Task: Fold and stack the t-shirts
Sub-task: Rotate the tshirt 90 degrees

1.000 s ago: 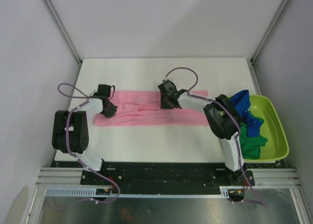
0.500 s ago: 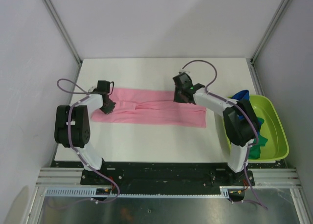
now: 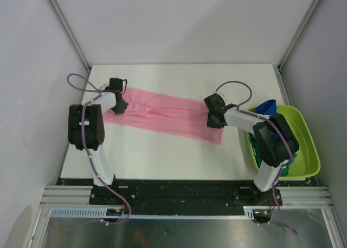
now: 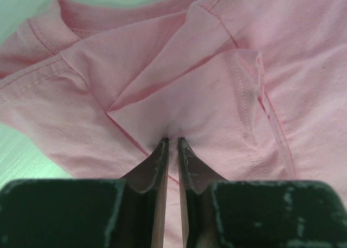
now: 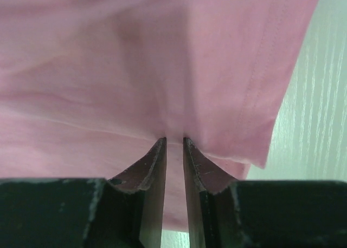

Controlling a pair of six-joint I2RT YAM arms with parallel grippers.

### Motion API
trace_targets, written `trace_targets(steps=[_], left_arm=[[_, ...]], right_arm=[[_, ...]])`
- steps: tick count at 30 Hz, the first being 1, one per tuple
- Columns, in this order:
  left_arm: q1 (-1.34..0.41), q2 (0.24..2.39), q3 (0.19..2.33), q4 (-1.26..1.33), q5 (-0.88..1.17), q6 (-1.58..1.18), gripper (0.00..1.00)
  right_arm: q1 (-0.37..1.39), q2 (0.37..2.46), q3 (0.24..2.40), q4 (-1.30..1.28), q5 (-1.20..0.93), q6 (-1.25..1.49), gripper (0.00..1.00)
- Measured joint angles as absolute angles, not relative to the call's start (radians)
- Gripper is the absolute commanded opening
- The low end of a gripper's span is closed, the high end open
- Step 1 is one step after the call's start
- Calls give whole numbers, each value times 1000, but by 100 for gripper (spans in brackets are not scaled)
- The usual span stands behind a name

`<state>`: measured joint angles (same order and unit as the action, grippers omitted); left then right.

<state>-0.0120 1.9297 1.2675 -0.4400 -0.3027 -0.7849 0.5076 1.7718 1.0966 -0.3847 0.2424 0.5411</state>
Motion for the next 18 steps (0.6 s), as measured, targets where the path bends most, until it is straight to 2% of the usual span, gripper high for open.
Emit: trace_targets(steps=[11, 18], left_arm=[[-10, 2037, 1426, -472, -280, -728, 19], [-10, 2083, 1506, -480, -256, -687, 22]], right_arm=[[508, 1716, 1011, -359, 221, 550, 22], [504, 1563, 1002, -363, 210, 549, 25]])
